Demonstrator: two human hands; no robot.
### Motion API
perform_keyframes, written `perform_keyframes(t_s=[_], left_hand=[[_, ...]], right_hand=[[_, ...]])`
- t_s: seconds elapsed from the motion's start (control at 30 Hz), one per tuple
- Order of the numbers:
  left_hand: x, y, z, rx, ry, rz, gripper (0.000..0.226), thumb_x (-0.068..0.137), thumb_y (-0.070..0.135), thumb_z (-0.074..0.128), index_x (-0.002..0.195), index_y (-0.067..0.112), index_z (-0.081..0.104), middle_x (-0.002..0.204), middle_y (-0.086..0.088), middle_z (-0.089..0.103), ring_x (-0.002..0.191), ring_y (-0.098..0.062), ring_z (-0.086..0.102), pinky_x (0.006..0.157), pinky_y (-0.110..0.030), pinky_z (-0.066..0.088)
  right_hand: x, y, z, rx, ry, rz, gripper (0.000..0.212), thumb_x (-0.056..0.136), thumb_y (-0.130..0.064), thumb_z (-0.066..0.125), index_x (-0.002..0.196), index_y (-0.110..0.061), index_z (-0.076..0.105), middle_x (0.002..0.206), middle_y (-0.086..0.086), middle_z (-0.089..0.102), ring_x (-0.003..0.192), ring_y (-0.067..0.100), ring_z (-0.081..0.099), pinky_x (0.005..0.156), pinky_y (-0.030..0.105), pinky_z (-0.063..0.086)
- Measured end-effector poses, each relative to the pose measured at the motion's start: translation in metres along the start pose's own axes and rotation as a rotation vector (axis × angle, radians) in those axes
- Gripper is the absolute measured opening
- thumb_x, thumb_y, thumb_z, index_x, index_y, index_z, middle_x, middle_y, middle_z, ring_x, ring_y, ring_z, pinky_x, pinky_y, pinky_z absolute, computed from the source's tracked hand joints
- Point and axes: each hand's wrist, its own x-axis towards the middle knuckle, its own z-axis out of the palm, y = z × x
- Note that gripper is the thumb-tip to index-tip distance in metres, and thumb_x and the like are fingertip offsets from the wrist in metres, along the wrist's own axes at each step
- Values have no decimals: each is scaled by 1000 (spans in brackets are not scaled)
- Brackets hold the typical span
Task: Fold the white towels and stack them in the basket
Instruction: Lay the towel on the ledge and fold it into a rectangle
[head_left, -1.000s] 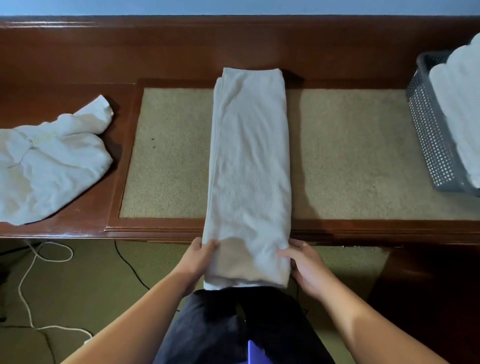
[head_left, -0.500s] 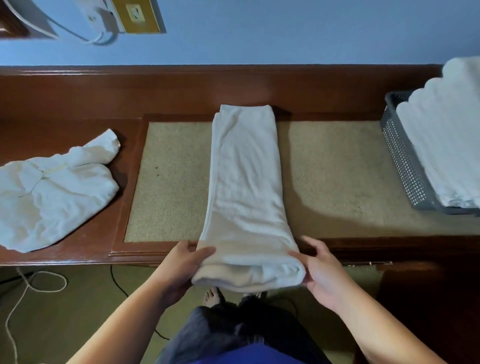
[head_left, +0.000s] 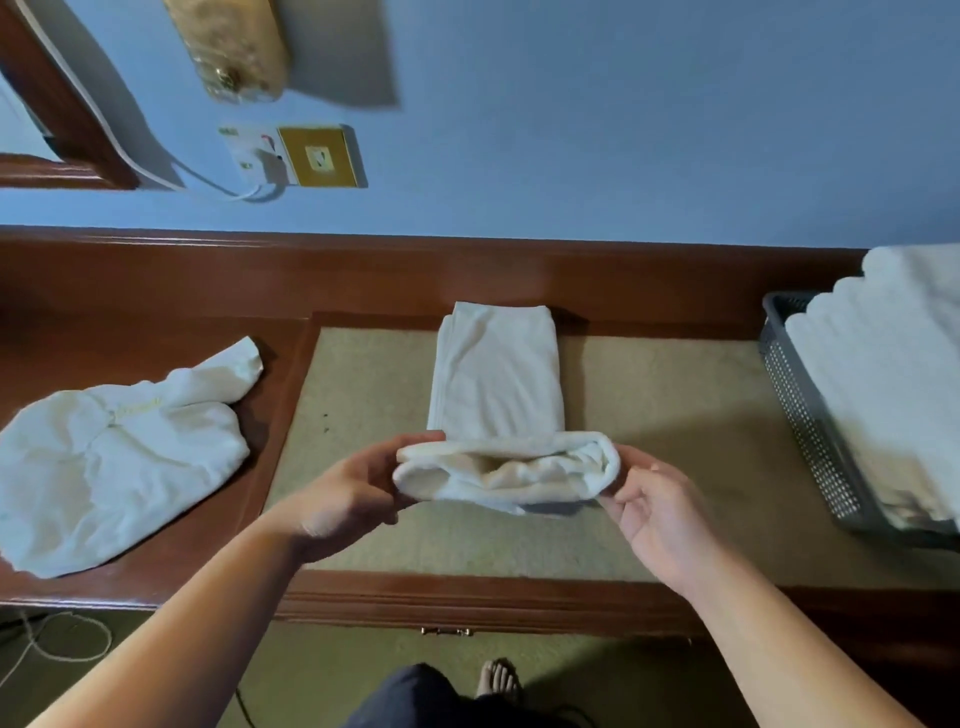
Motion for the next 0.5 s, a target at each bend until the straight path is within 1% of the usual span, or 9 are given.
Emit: perform_keyframes(t_s=[0.07, 0.13, 0.2, 0.23, 0.27, 0.33, 0.4, 0.43, 0.5], left_hand=[[16, 8, -3, 248, 149, 33, 64, 89, -10, 64, 145, 22, 57, 137, -8, 66, 130, -26, 60, 110, -46, 49], [35, 14, -3, 361, 325, 82, 40, 95, 9, 75, 130, 26, 65, 119, -1, 74, 110, -18, 70, 96, -40, 58], [58, 17, -2, 385, 506, 85, 16, 99, 24, 71, 115, 27, 69, 94, 3, 76, 84, -14, 72, 80, -36, 60], [71, 19, -5, 405, 580, 62, 12, 101, 34, 68, 110, 27, 70, 84, 5, 73, 76, -12, 69, 73, -33, 58], [83, 22, -8, 417, 633, 29, 16, 102, 42, 64, 107, 29, 70, 82, 6, 72, 76, -11, 68, 71, -30, 56], [110, 20, -25, 446, 683, -52, 24, 102, 51, 59, 104, 30, 71, 93, 4, 73, 91, -13, 68, 78, -29, 56], [138, 17, -47, 494, 728, -105, 36, 99, 60, 57, 97, 28, 72, 98, 0, 70, 100, -19, 64, 86, -36, 57], [150, 15, -56, 495, 739, -121, 40, 97, 63, 57, 93, 27, 72, 96, -1, 70, 97, -20, 65, 85, -39, 57], [178, 17, -73, 474, 730, -137, 39, 98, 59, 59, 91, 23, 71, 91, 1, 72, 86, -17, 68, 71, -34, 55]], right_hand=[[17, -12, 8, -232, -75, -55, 42, 91, 20, 50, 122, -2, 69, 116, 16, 75, 111, 25, 72, 97, 35, 58], [38, -18, 15, -505, -55, -130, 36, 91, 7, 69, 121, -13, 71, 114, 6, 78, 112, 20, 72, 100, 39, 55], [61, -19, 21, -615, 30, -157, 29, 93, -7, 75, 119, -19, 73, 106, 4, 79, 102, 20, 75, 93, 41, 59], [73, -20, 25, -628, 64, -164, 26, 95, -13, 75, 120, -19, 73, 101, 6, 79, 92, 21, 76, 84, 40, 61], [84, -21, 29, -648, 98, -171, 23, 96, -18, 74, 119, -19, 72, 98, 8, 78, 81, 21, 75, 72, 37, 61], [107, -25, 37, -731, 154, -180, 16, 98, -26, 72, 113, -22, 72, 98, 9, 76, 66, 18, 69, 54, 31, 52], [135, -27, 42, -828, 179, -167, 11, 99, -33, 69, 107, -25, 72, 95, 9, 75, 60, 14, 65, 50, 27, 46], [150, -27, 44, -857, 189, -156, 12, 100, -35, 67, 104, -25, 72, 94, 10, 74, 61, 14, 64, 51, 26, 46], [191, -26, 46, -885, 219, -138, 20, 100, -36, 66, 101, -18, 73, 94, 17, 73, 64, 17, 62, 57, 29, 48]])
